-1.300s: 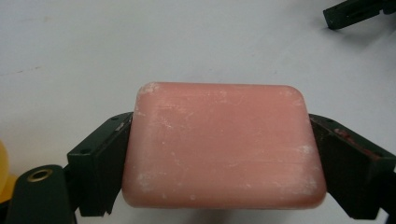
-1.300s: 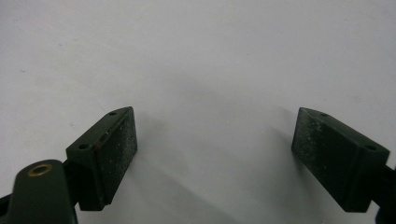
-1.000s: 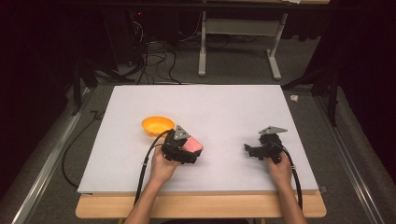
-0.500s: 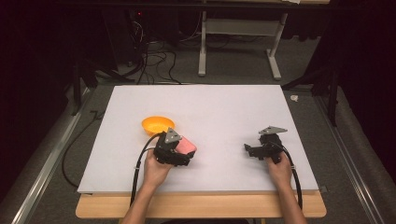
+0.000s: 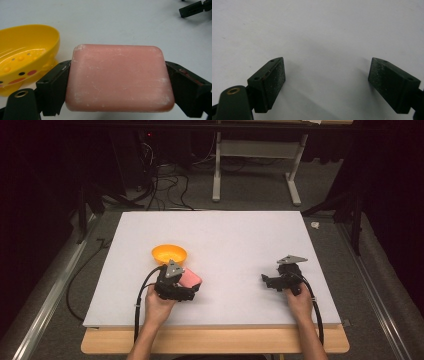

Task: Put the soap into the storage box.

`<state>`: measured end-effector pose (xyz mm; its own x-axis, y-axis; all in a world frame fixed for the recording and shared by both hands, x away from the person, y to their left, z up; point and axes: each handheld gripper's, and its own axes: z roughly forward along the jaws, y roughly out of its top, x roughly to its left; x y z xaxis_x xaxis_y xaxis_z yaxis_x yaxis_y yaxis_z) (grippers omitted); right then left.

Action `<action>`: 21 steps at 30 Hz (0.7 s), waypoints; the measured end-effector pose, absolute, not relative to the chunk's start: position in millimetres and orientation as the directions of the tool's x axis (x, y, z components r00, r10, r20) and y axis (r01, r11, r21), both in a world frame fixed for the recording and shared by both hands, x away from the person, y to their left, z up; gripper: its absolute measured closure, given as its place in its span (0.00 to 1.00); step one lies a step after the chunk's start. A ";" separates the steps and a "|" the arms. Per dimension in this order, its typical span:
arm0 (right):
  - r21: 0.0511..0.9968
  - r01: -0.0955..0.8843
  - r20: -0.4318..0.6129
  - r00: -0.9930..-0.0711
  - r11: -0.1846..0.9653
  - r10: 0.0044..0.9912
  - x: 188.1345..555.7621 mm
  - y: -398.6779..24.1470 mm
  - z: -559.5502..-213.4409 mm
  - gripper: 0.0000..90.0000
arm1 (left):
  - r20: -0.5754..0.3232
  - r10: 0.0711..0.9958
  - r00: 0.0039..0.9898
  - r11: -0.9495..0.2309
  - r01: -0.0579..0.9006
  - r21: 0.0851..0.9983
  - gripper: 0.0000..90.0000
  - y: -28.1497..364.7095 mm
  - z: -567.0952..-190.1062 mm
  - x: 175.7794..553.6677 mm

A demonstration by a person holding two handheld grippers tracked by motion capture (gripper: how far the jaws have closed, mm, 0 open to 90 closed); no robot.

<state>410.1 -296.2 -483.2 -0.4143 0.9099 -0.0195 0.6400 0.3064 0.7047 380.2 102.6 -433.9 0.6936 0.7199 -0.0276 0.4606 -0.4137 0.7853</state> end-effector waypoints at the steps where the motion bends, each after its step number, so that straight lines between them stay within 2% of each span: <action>1: 0.705 0.640 -0.020 -0.414 0.307 0.910 410.0 -296.2 -483.2 0.16 | -0.027 0.722 0.691 -0.413 0.462 0.785 0.15 103.9 -433.5 378.9; 21: 0.705 0.640 -0.020 -0.415 0.307 0.910 410.0 -296.2 -483.2 0.16 | -0.062 0.798 0.599 -0.310 0.496 0.811 0.15 141.0 -425.2 368.4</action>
